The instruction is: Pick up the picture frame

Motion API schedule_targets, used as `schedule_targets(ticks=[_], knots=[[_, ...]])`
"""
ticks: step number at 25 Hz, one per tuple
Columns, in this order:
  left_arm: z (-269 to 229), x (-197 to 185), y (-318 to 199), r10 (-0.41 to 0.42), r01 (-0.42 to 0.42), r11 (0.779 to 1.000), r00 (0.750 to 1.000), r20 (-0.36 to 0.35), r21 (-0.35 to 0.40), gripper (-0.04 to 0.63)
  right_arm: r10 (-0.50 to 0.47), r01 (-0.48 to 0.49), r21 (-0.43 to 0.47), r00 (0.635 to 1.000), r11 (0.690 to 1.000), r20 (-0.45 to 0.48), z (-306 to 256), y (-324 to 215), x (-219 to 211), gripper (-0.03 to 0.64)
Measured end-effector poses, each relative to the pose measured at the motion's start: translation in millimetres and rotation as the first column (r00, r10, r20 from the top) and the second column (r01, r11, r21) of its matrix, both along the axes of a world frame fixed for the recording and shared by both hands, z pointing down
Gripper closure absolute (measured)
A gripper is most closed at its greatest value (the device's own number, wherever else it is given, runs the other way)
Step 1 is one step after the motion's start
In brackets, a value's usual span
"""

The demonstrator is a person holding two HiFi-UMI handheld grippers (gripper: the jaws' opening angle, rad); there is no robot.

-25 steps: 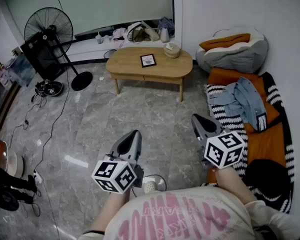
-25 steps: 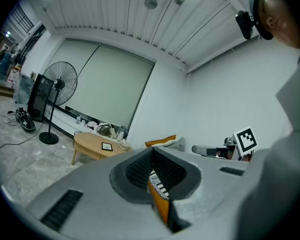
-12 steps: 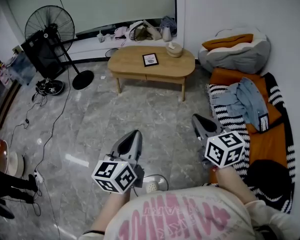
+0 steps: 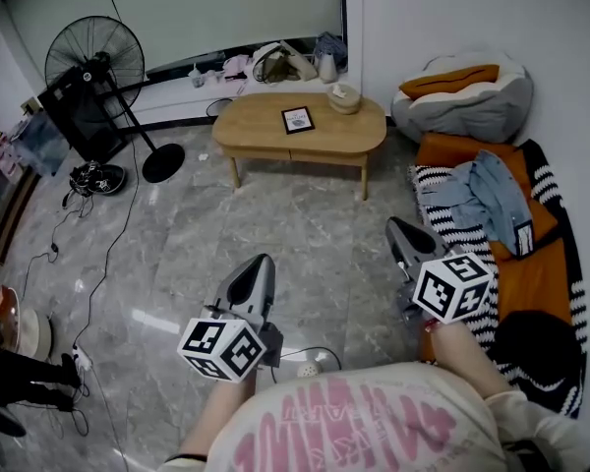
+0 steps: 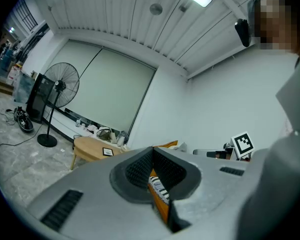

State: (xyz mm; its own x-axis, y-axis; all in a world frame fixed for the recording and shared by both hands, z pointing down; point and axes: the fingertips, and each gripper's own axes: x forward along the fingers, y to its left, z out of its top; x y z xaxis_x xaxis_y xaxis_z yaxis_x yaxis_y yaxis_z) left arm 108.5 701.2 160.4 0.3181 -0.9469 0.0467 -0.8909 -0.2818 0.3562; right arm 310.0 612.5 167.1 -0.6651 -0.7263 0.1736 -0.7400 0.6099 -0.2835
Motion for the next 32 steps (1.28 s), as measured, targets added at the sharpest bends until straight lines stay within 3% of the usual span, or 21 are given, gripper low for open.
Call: schedule_targets(ticks=[12, 20, 26, 32], knots=[[-8, -62, -26, 0.039, -0.040, 0.999, 0.999, 0.021, 0.022, 0.592, 0.080, -0.080, -0.006, 0.997, 0.997, 0.023, 3, -23, -38, 0.611], [19, -98, -39, 0.018, -0.017, 0.999, 1.000, 0.019, -0.032, 0.592, 0.081, -0.080, -0.052, 0.997, 0.995, 0.004, 28, -46, -64, 0.611], [39, -120, -81, -0.032, 0.031, 0.996, 0.999, -0.011, -0.082, 0.592, 0.035, -0.036, -0.093, 0.999, 0.995, -0.016, 47, -100, -89, 0.611], [43, -134, -155, -0.068, 0.066, 0.993, 0.997, -0.026, -0.095, 0.592, -0.030, 0.026, -0.114, 0.999, 0.993, -0.032, 55, -178, -116, 0.611]])
